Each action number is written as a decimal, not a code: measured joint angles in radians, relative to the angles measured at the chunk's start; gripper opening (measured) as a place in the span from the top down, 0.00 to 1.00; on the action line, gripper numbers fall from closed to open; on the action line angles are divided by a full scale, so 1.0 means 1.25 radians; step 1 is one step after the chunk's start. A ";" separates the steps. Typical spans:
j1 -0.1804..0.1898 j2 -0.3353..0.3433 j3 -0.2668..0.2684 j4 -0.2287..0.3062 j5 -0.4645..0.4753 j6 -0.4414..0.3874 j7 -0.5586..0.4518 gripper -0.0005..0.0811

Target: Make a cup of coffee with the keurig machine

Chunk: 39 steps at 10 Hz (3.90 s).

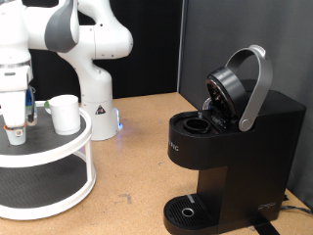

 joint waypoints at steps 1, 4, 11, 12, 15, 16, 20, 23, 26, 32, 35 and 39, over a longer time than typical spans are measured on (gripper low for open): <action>0.000 0.003 0.000 0.000 0.000 0.003 0.000 0.32; 0.000 0.006 0.000 0.002 0.000 0.008 0.003 0.45; 0.002 -0.064 0.008 0.082 0.026 -0.134 -0.002 0.46; 0.002 -0.079 0.011 0.091 0.026 -0.155 -0.002 0.47; 0.016 -0.078 0.001 0.093 0.102 -0.169 -0.013 0.47; 0.029 -0.080 -0.001 0.106 0.159 -0.198 -0.019 0.47; 0.109 -0.086 0.002 0.170 0.408 -0.243 -0.003 0.47; 0.130 -0.088 0.019 0.174 0.462 -0.211 0.041 0.47; 0.166 -0.088 0.017 0.186 0.603 -0.251 0.053 0.47; 0.239 -0.071 0.070 0.209 0.717 -0.194 0.108 0.47; 0.260 -0.062 0.071 0.236 0.762 -0.276 0.143 0.47; 0.303 -0.007 0.113 0.324 0.767 -0.343 0.252 0.47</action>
